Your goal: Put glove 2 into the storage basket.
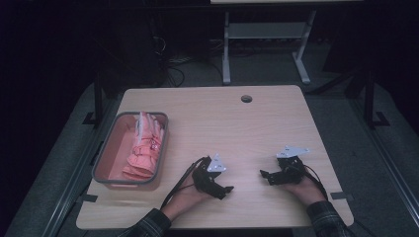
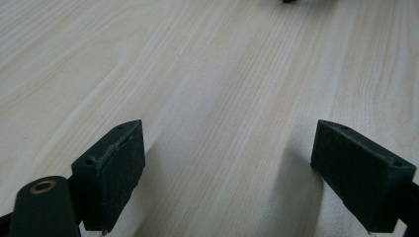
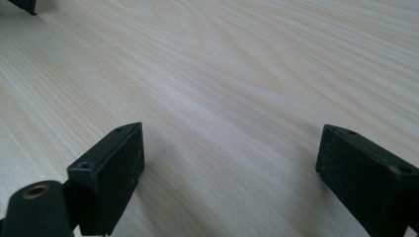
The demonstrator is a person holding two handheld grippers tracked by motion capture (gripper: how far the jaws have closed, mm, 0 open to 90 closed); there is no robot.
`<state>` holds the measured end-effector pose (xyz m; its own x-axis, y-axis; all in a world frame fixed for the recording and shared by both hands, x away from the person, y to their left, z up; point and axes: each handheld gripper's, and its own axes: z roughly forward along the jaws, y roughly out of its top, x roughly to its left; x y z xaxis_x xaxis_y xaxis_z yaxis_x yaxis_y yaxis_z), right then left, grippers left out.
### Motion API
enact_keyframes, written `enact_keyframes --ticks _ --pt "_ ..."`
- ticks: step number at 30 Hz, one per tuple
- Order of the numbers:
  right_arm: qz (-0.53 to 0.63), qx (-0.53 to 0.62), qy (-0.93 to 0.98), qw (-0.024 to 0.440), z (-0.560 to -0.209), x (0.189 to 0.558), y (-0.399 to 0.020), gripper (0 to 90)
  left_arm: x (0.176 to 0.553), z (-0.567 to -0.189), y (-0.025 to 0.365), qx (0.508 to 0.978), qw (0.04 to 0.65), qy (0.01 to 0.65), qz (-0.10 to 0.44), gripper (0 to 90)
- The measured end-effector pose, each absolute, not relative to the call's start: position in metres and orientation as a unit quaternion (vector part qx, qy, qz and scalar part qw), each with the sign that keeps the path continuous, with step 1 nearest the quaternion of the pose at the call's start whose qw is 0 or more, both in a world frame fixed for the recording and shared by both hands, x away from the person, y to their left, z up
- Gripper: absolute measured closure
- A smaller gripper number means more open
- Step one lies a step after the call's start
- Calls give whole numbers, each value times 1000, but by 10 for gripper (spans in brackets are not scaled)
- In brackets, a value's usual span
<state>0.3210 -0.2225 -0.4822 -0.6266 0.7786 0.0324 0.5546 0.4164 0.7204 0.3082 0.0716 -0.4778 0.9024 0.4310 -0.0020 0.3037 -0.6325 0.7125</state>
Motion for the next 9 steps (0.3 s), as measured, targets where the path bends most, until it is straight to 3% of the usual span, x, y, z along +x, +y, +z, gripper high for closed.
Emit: enact_keyframes --ticks 9 --pt "360 403 827 155 -482 321 -222 107 308 -478 72 899 380 202 84 125"
